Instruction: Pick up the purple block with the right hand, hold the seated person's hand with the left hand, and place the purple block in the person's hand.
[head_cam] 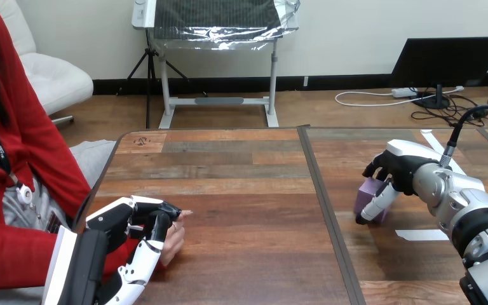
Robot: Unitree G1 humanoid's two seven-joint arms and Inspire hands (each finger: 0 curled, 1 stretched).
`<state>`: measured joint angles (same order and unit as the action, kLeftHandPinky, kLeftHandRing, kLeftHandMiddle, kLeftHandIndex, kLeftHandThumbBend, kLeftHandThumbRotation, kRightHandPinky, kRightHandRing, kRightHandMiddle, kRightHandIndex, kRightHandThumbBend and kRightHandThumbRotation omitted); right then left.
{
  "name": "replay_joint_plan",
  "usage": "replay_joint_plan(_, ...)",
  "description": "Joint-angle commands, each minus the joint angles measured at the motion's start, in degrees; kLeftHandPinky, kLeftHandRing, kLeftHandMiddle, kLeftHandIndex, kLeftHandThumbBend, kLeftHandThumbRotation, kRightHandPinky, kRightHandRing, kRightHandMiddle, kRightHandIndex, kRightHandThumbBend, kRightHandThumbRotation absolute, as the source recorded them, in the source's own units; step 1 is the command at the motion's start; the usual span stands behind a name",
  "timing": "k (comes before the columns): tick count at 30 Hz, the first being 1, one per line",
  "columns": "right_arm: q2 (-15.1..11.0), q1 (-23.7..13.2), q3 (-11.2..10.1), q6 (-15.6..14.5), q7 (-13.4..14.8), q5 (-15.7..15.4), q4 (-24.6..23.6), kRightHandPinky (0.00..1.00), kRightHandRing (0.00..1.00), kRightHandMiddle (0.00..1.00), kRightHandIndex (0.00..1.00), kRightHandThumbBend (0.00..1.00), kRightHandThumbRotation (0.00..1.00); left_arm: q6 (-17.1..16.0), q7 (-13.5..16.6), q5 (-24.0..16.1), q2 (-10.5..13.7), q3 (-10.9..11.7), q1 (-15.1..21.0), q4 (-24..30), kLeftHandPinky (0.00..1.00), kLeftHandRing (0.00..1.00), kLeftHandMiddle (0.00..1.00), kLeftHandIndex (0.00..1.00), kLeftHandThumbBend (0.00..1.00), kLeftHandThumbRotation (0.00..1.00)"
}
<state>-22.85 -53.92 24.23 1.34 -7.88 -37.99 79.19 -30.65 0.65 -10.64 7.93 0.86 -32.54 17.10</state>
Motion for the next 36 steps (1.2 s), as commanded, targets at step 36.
replay_joint_plan(36, -0.9, -2.3, -1.8, 1.6, 2.0, 2.5, -0.9, 0.61, 0.71, 0.76, 0.79, 0.89, 0.13, -2.8, 0.0, 0.6, -0.1, 0.1, 3.1, -1.6, 0.48, 0.6, 0.63, 0.52, 0.29, 0.7)
